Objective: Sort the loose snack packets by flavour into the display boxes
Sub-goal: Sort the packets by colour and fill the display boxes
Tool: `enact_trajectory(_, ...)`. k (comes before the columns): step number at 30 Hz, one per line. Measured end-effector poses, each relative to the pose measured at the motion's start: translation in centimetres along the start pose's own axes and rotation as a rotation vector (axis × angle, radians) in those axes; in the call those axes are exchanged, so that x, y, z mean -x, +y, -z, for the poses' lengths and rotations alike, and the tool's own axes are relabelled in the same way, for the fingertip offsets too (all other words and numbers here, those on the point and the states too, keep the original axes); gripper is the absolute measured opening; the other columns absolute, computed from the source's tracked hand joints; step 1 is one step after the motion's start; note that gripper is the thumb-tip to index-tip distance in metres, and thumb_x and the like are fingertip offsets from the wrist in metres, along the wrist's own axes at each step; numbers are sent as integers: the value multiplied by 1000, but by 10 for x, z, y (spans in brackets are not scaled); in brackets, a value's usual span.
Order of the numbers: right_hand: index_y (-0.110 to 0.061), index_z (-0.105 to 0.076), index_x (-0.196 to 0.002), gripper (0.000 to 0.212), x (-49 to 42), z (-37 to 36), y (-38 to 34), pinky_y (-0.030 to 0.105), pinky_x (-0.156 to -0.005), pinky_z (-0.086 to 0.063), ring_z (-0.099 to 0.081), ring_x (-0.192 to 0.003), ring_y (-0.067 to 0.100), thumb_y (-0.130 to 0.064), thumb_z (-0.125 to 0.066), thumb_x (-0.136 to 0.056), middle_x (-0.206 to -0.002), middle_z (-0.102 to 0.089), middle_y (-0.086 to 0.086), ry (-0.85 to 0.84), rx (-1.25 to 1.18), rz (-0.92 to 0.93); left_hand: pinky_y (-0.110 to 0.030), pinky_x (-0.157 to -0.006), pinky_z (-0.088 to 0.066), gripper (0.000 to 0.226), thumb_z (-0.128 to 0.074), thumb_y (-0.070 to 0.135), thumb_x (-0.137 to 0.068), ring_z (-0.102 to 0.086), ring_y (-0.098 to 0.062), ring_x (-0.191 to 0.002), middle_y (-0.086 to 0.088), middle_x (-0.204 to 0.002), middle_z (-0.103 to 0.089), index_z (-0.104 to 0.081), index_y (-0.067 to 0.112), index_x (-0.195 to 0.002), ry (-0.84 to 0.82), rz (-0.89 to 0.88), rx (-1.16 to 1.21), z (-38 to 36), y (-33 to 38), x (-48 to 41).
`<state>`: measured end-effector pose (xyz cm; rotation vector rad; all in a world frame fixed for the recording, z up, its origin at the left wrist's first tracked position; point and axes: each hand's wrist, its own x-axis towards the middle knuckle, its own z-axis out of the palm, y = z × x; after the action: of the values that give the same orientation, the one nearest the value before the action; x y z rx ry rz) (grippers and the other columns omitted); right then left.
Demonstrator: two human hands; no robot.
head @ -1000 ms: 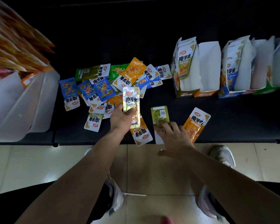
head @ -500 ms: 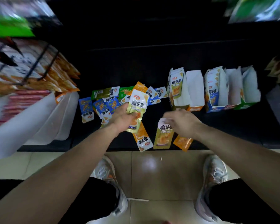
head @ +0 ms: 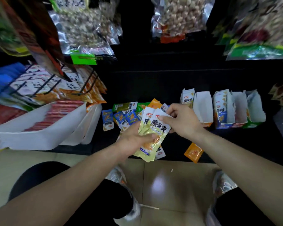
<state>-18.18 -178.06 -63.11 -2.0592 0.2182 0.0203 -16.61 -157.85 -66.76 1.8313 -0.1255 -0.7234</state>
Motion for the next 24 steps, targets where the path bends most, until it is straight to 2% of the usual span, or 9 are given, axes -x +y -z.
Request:
enact_trajectory(3,-23,-58,-78,31,4,-13,14,35,-58,-51,-60,-61,14,-50,-71,-89,-69,-62,1,88,136,-14,-49,-101,-50,58,-76,52,-81,-67,-15,-111,8,-125,-67,-54,37,-132,8,66,-72,4,0,6)
enact_trajectory(5,-27,-59,-88,25,-46,-85,21,43,-67,-57,-66,-68,22,-50,-56,-98,-76,-67,3,-121,147,-55,-40,-108,-43,52,-68,40,-91,-60,-13,-120,11,-135,-59,-49,34,-139,160,156,-23,62,-40,-13)
enact_trajectory(7,-27,-60,-99,18,-50,-91,34,50,-79,-58,-69,-78,27,-42,-50,-102,-89,-70,6,-245,180,-139,-32,-101,-42,56,-64,36,-95,-52,-16,-125,6,-140,-52,-43,26,-145,243,194,-14,73,-46,-20)
enact_trajectory(10,-23,-62,-115,18,-58,-104,56,44,-88,-56,-65,-96,19,-31,-52,-102,-117,-66,2,-354,360,-75,-25,-66,-48,28,-61,28,-97,-65,-12,-87,2,-109,-67,-54,22,-124,353,189,-24,85,-50,-23)
enact_trajectory(12,-19,-55,-134,35,-85,-129,67,43,-96,-52,-59,-115,24,-31,-52,-101,-137,-54,6,-417,451,-33,-24,-58,-46,9,-61,21,-97,-63,-13,-72,2,-89,-66,-57,20,-106,405,238,-24,102,-61,-34)
enact_trajectory(14,-19,-42,-149,50,-128,-163,76,43,-102,-47,-49,-132,30,-33,-52,-101,-154,-37,7,-464,574,26,-26,-60,-45,8,-62,13,-96,-60,-19,-68,-2,-78,-63,-57,16,-91,479,274,7,122,-76,-53)
enact_trajectory(17,-18,-30,-155,58,-193,-205,87,46,-106,-43,-34,-142,34,-28,-51,-101,-162,-20,5,-487,782,149,-31,-66,-48,20,-61,5,-95,-58,-18,-65,-5,-78,-60,-52,17,-81,562,328,50,142,-93,-78)
enact_trajectory(21,-20,-7,-161,81,-256,-240,100,51,-123,-19,-3,-155,28,-16,-56,-97,-169,9,-1,-538,915,151,-37,-69,-48,19,-54,2,-98,-54,-24,-84,-12,-85,-56,-48,13,-84,532,349,11,148,-105,-111)
enact_trajectory(24,-19,0,-161,78,-271,-252,116,54,-123,-8,-2,-155,28,-34,-47,-101,-169,4,3,-541,1012,111,-33,-69,-51,11,-58,6,-98,-56,-23,-71,-14,-88,-59,-51,10,-90,572,340,26,149,-109,-126)
